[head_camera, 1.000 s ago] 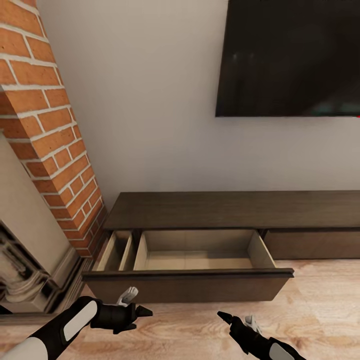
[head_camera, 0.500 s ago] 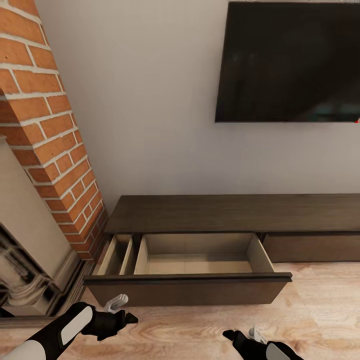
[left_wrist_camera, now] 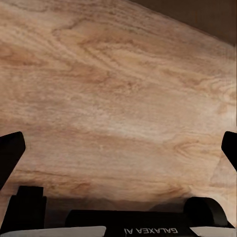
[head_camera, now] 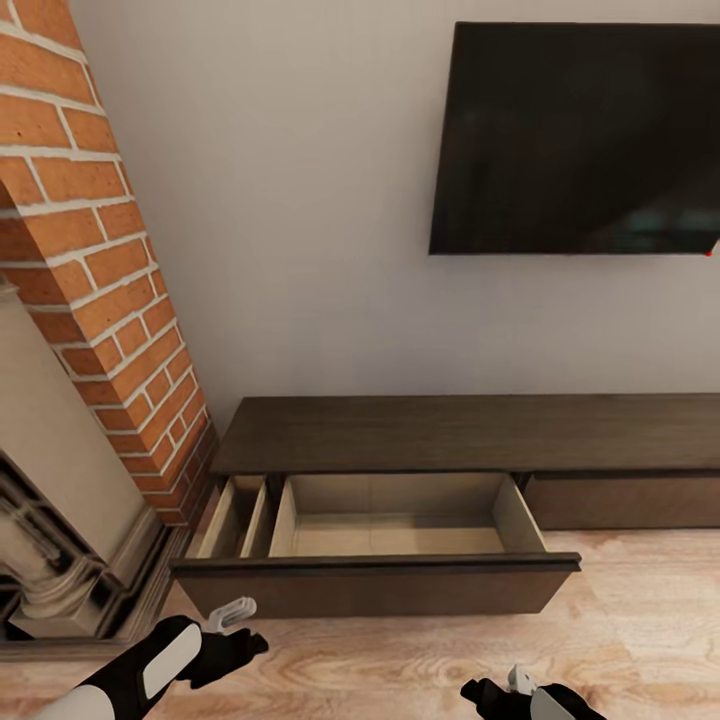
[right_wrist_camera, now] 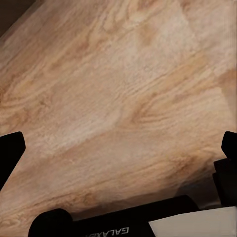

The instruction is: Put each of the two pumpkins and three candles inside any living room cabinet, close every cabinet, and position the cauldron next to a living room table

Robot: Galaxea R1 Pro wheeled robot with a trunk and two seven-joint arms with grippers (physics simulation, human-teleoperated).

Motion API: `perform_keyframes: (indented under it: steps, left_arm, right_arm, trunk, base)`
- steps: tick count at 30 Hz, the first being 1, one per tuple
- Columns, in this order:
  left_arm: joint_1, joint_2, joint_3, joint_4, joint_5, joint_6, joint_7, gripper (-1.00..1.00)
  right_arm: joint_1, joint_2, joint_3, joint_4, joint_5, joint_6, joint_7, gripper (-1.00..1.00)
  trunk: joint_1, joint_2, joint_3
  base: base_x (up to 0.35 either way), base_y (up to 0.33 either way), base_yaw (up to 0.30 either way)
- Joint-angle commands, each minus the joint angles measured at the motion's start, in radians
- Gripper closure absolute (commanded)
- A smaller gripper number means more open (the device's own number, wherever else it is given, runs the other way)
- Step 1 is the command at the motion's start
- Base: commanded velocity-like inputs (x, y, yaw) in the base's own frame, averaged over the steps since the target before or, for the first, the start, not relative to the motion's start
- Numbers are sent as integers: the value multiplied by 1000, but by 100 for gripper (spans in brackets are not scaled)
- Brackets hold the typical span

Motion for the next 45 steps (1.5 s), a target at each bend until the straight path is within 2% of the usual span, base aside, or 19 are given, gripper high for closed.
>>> perform_keyframes:
  steps: [1, 16, 18, 23, 27, 32, 34, 38, 45]
  left_arm:
    - [-1, 0, -7, 2, 9, -13, 7, -100]
    - [-1, -1, -8, 33, 9, -39, 10, -100]
    - [-1, -1, -8, 33, 9, -39, 10, -100]
    - [0, -1, -8, 34, 9, -40, 19, -100]
    - [-1, -1, -6, 64, 9, -41, 76, -100]
    - [-2, -12, -4, 91, 9, -44, 112, -100]
    - [-2, -22, -3, 107, 8, -67, 128, -100]
    - [-1, -28, -3, 125, 9, -95, 157, -100]
    - [-2, -29, -2, 128, 9, -100, 162, -100]
  right_arm:
    - [-1, 0, 3, -1, 0, 2, 2, -100]
    - [0, 0, 17, 5, -1, -25, -4, -100]
    - [0, 0, 17, 6, -2, -25, -38, -100]
    - [0, 1, 17, 0, 1, -46, -180, -100]
    - [0, 1, 18, 0, 6, -68, -218, -100]
    - [0, 3, 17, 9, 88, -90, -236, -100]
    - [0, 4, 17, 10, 106, -101, -274, -100]
    - [0, 3, 16, 1, 117, -125, -348, -100]
    - [0, 4, 17, 0, 121, -138, -360, -100]
  trunk:
    - [-4, 7, 2]
    - [-62, 112, 49]
    - [-69, 126, 56]
    - [-88, 161, 71]
    - [-104, 189, 84]
    - [-123, 224, 100]
    - [-131, 238, 106]
    - [-146, 266, 118]
    - [-173, 315, 140]
  base:
    - [0, 0, 0]
    - [0, 0, 0]
    - [0, 0, 0]
    - [0, 0, 0]
    - [0, 0, 0]
    - [0, 0, 0]
    - [0, 0, 0]
    - [0, 0, 0]
    - [0, 0, 0]
